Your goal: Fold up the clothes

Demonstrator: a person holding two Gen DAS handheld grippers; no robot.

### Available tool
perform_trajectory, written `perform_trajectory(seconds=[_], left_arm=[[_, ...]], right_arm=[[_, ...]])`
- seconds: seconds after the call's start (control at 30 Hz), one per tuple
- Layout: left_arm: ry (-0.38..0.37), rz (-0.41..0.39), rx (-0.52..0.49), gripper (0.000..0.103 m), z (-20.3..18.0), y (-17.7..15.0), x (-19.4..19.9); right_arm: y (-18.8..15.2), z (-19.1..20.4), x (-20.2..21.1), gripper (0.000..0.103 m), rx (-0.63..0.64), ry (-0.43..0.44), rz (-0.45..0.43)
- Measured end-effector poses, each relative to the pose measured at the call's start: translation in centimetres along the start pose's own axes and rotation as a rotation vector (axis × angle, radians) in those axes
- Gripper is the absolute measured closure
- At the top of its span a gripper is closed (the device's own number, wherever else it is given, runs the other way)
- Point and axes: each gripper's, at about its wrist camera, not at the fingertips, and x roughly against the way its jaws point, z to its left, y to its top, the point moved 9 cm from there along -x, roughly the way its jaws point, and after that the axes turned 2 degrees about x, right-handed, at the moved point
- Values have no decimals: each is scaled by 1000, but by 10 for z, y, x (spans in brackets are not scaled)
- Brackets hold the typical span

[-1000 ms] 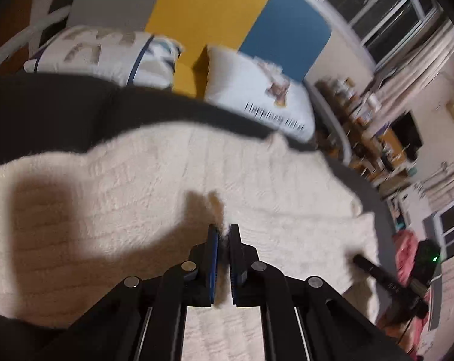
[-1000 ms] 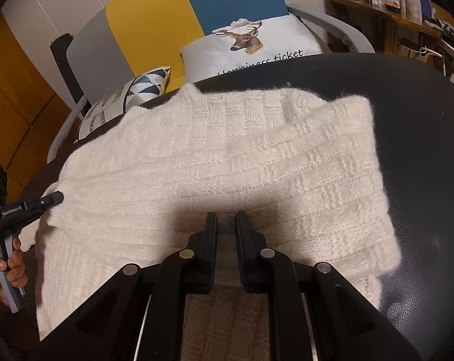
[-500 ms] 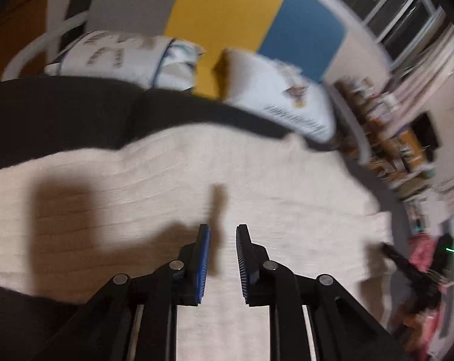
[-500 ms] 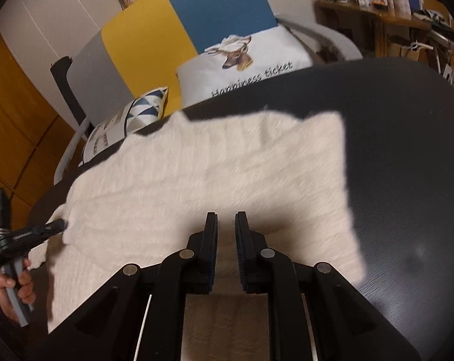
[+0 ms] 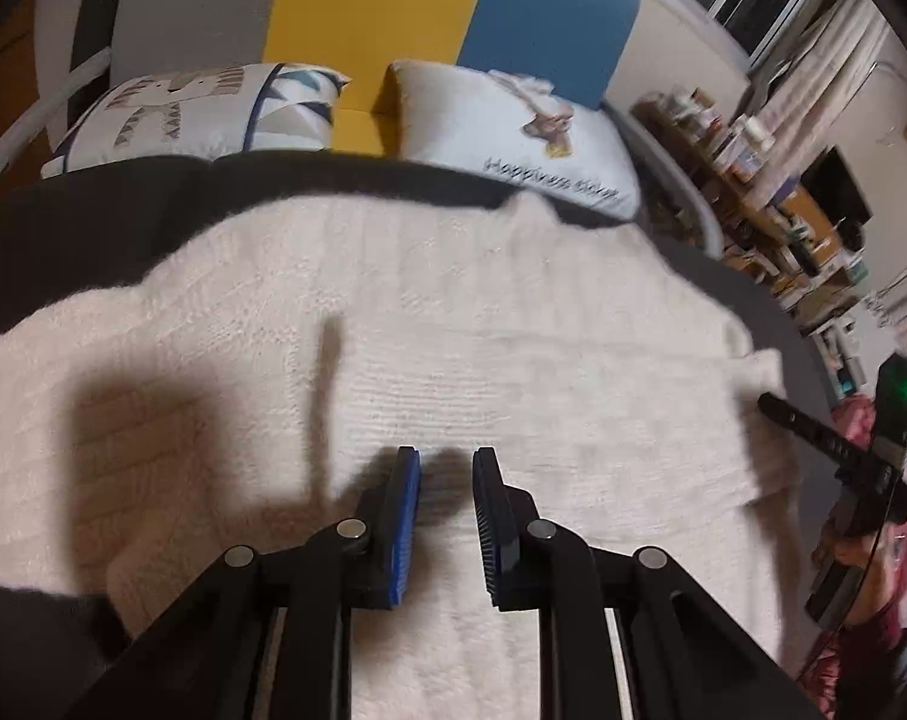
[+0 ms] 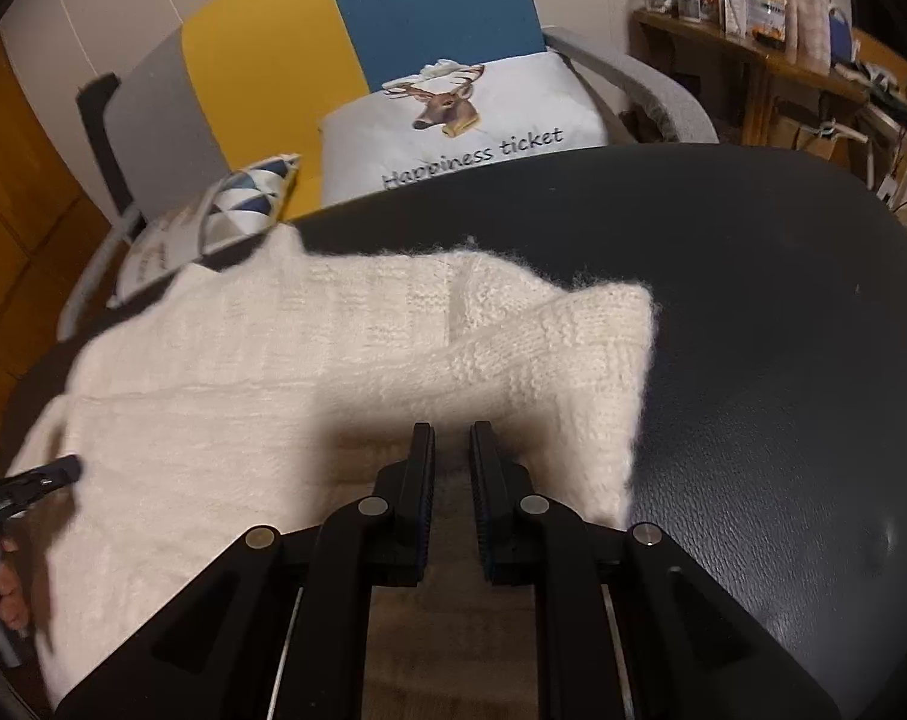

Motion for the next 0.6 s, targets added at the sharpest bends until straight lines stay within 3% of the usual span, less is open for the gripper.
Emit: perform_trajectory(seconds=[0.13,0.27,0.4,0.5,0.6], left_arm=[[-4,-13,-37,85,-12,5,0],[48,39,-43,85,-12,-5,-18],[52,26,-46,85,-13,-9,-18],[-1,-2,-22,85,-19,-1,-6],[-8,-24,-14,85,-19,9,-2]], right_arm=[[-12,-4,37,90,-40,127,-33],[-36,-2,41,90,76,53,18],[-54,-8,27,92,147,-61,87],[-44,-4,33,92,127,-52,74],[-12,5,47,89,106,-24,-12]])
